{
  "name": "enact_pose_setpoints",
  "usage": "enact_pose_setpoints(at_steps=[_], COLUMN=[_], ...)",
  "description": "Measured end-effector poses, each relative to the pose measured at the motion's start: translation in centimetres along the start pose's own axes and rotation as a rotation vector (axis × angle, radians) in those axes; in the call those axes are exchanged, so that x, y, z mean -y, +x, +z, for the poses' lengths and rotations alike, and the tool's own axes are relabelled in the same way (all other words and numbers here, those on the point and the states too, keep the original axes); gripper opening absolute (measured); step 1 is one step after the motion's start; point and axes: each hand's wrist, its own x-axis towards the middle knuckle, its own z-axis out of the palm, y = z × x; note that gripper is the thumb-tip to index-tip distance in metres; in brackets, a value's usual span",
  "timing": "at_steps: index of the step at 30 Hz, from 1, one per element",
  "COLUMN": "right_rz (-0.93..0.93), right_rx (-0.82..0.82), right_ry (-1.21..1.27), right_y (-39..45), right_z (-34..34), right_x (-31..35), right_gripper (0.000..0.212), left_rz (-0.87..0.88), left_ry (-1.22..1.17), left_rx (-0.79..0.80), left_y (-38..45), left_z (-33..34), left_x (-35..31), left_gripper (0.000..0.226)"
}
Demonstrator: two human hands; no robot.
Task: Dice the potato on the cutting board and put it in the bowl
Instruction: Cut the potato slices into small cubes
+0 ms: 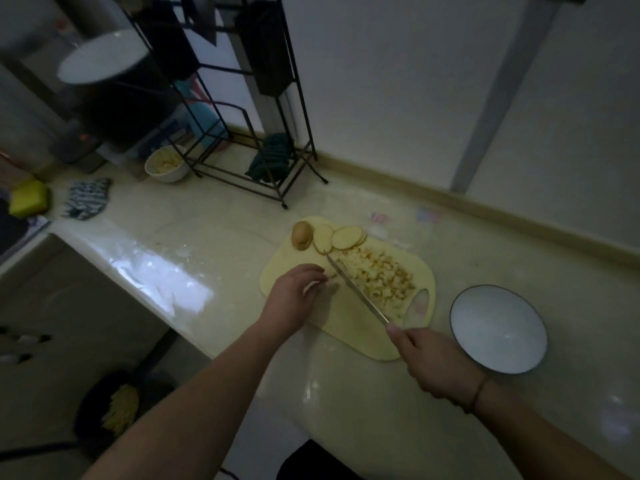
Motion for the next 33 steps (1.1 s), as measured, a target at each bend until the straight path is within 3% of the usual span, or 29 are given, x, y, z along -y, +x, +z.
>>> enact_pose_setpoints(at_steps=[3, 5, 9, 12, 19, 22, 26, 29, 33], right_rz=[-0.046, -0.075, -0.143, -0.191, -0.213, -0.231, -0.243, -0.242, -0.248], right_rx=[-0.031, -0.058, -0.117, -0.145, -0.176, -0.188, -0.190, -0.187, -0.165], right_ry=[-0.087, -0.133, -0.285, -0.435, -0.570, -0.585, -0.604, -0.609, -0.598], right_y=[-0.5, -0.8, -1.4, -1.9, -2.7, -2.5, -2.1, -1.7, -1.2], right_z=[-0.1, -0.1, 0.0, -0.1, 0.2, 0.2, 0.4, 0.5, 0.8], right_x=[0.6, 0.8, 1.0, 1.3, 0.6, 0.5, 0.3, 0.3, 0.6], right_gripper=[0.056, 0.054, 0.045, 0.046, 0.047, 0.049, 0.050, 0.049, 0.048], left_rz=[-0.023, 0.073, 0.326, 0.234, 0.129, 0.114, 0.095, 0.060, 0.029], left_ry=[0.031, 0.054, 0.179, 0.379, 0.315, 0.304, 0.271, 0.281, 0.249], left_rx=[-0.299, -0.336, 0.009, 0.217, 0.099, 0.204, 0.316, 0.430, 0.422], left_y=[0.0, 0.3, 0.8, 0.7, -0.5, -0.9, -0.7, -0.2, 0.6], left_z=[-1.6, -2.2, -2.5, -1.6, -1.5, -2.0, -1.5, -0.4, 1.2], left_x=[-1.6, -3.3, -5.5, -5.8, -4.7, -5.4, -5.6, -5.8, -6.2], left_gripper=[0.011, 0.016, 0.020, 0.034, 0.038, 0.042, 0.026, 0.032, 0.037])
